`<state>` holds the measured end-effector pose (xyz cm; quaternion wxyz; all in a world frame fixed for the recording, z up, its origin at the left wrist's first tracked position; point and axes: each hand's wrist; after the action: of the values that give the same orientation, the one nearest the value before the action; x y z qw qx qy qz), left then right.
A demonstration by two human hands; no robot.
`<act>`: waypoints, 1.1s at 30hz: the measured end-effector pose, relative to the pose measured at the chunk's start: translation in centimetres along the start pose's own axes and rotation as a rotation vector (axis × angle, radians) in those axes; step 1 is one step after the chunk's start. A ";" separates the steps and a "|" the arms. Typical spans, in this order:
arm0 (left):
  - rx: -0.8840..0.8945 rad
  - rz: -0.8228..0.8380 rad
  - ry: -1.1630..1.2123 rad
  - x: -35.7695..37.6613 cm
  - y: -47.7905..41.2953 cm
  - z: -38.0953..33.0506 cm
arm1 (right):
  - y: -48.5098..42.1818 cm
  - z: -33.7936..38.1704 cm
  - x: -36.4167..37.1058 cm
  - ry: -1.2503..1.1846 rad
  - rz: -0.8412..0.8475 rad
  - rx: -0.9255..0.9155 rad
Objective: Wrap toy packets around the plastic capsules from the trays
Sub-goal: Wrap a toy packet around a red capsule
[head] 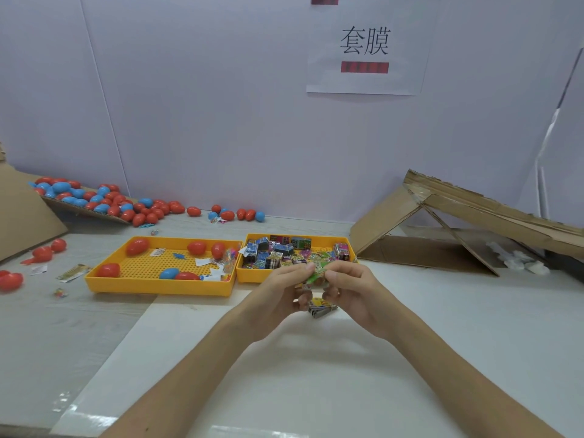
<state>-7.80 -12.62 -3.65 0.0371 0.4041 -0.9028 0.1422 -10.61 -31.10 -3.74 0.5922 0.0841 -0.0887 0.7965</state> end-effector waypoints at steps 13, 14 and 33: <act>-0.054 -0.081 0.009 0.2 -0.4 0.1 | 0.1 0.3 -0.2 -0.076 -0.050 0.096; -0.059 -0.076 0.003 0.2 -0.4 0.1 | 0.1 0.4 -0.1 -0.058 -0.052 0.099; -0.429 -0.927 -1.422 -9.9 2.3 -2.4 | -0.5 0.6 -1.3 -0.074 -0.130 0.033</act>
<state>-2.97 -3.31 -3.71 -0.4054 0.7075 -0.4643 -0.3457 -9.80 -32.29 -3.40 0.6375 0.1287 -0.0917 0.7541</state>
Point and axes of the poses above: each hand's wrist, its own y-axis away from the middle knuckle, its own x-axis out of the palm, z = x × y, and after that the axes turned 8 degrees about x, right-handed
